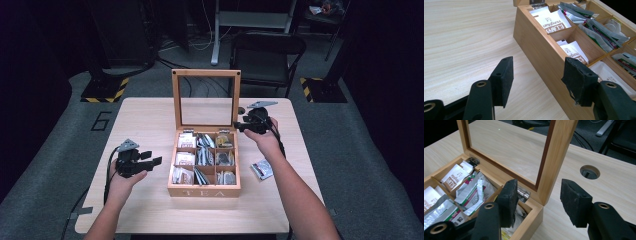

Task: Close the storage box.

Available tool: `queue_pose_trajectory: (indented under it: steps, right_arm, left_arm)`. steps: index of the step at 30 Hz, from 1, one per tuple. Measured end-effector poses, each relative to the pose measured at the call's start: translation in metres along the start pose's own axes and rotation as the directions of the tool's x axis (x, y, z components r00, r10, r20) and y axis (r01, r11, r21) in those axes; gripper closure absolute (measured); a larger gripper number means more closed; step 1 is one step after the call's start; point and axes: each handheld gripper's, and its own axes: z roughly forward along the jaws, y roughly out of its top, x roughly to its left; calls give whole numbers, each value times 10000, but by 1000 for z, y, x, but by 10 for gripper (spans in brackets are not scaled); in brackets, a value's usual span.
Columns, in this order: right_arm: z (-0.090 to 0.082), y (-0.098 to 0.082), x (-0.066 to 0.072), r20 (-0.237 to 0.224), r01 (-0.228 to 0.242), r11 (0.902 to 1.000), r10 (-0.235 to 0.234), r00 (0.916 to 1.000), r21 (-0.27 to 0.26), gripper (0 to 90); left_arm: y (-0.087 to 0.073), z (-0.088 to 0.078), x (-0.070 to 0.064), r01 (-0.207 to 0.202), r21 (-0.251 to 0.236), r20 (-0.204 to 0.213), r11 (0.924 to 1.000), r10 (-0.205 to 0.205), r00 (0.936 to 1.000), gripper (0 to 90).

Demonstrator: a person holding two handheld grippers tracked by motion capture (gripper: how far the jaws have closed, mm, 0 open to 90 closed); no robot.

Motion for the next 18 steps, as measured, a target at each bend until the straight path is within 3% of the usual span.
queue_pose_trajectory:
  steps: [18]
  right_arm:
    - [19,11,-3,166,106,9996,-111,9998,272,476]
  left_arm:
    - [0,0,1,25,-99,-39,9999,-26,10000,417]
